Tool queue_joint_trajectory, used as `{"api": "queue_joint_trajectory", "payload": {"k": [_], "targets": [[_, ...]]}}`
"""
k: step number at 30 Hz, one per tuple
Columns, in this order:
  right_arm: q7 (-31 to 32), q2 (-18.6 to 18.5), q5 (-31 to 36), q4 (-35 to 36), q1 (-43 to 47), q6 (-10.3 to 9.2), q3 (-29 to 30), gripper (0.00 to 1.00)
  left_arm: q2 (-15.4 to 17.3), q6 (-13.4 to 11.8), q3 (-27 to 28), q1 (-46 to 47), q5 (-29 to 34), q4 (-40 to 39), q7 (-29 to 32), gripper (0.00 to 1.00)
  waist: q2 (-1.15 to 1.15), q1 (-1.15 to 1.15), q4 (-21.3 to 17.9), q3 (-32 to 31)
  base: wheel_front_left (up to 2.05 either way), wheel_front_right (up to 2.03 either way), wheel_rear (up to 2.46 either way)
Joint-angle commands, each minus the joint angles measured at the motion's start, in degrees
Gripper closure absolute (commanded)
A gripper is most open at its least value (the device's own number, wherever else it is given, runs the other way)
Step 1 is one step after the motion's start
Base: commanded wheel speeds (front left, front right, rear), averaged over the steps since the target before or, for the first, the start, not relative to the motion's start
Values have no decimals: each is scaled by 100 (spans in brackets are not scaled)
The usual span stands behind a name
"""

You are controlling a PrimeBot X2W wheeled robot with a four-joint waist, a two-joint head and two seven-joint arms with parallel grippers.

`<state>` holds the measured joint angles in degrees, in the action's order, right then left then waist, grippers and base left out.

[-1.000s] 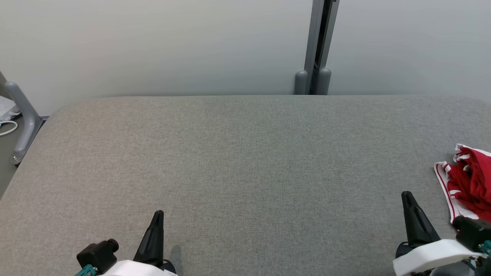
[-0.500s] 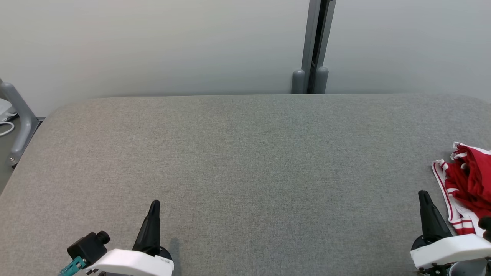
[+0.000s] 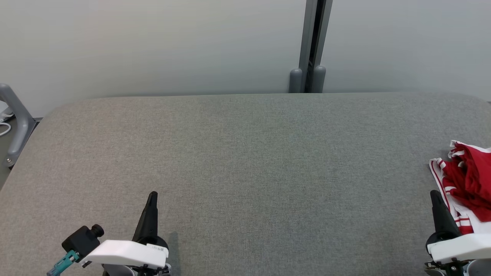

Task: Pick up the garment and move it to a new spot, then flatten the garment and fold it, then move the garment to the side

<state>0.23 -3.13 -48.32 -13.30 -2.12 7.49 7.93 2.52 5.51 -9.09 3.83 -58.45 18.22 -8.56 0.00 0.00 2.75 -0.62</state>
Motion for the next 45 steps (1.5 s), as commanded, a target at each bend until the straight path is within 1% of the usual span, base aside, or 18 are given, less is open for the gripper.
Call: {"api": "queue_joint_trajectory", "payload": {"k": [1,22,45], "targets": [[68,-23,-183,78,-144,1,73,100,25,34,32,172,-161,-55,24,100,0,0,-4,1,0,0,0],[568,-11,-1580,80,-188,1,504,100,34,98,52,413,-1334,-10,227,100,0,0,-77,25,0,0,0],[1000,1,-2778,79,-222,1,875,100,42,153,68,612,-2345,31,400,100,0,0,-153,50,0,0,0]]}}
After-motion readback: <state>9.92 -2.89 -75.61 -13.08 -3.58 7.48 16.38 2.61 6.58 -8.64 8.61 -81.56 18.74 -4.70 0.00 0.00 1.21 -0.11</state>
